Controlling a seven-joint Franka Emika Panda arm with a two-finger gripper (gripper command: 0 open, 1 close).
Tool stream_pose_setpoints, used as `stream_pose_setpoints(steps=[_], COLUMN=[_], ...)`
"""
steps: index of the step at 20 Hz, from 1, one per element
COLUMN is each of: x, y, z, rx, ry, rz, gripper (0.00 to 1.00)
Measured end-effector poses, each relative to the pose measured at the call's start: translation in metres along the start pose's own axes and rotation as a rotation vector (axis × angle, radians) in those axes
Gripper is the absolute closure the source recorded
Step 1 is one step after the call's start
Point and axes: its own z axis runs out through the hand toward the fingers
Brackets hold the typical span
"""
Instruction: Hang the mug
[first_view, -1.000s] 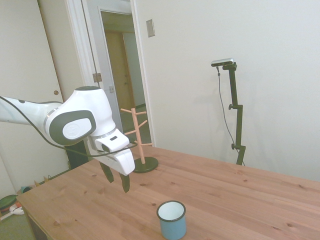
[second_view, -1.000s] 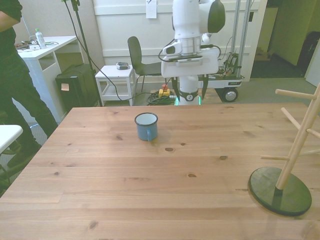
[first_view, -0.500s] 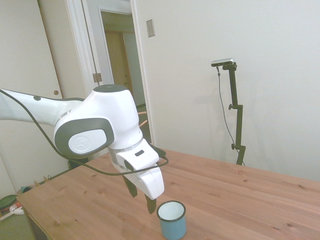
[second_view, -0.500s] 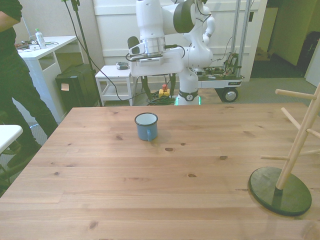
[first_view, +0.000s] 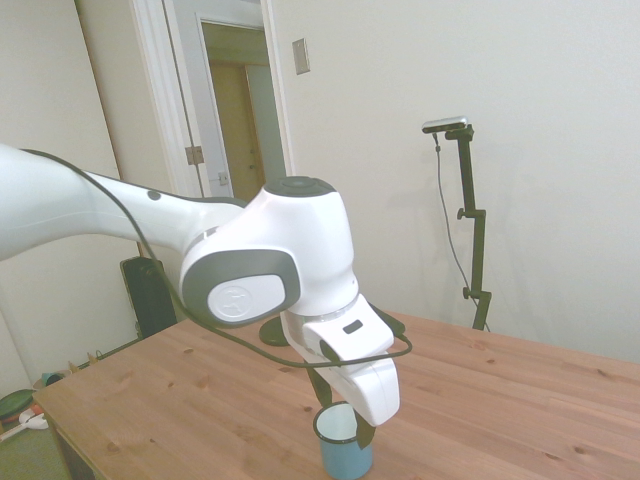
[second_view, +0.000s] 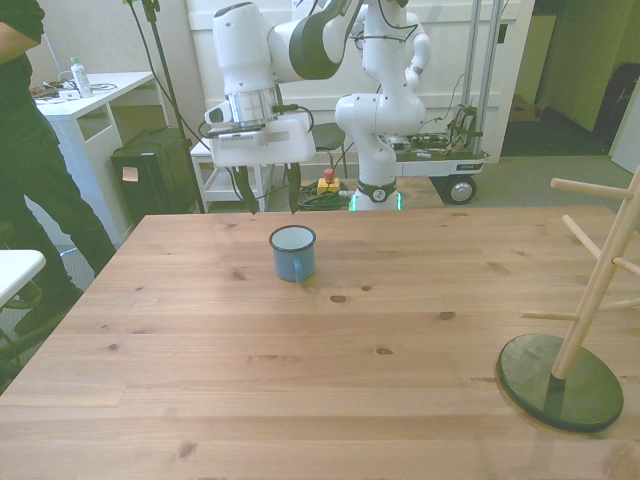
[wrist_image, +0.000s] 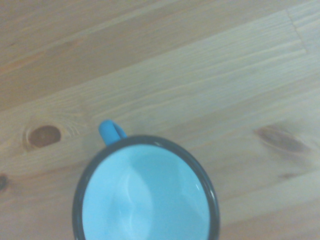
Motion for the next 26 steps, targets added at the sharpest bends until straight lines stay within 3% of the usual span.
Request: stream_pose_setpoints(steps=[6, 22, 23, 26], x=[-0.002, 0.005, 0.006, 0.009], y=[-0.046, -0.038, -0.038, -0.038], z=[0.038, 0.074, 0.08, 0.093], rx=[-0.048, -0.097, -0.102, -0.112], ry=[-0.022, -0.06, -0.061, -0.062], rz=[-0.012, 0.009, 0.009, 0.012], gripper=[0.0, 0.0, 1.0, 1.0])
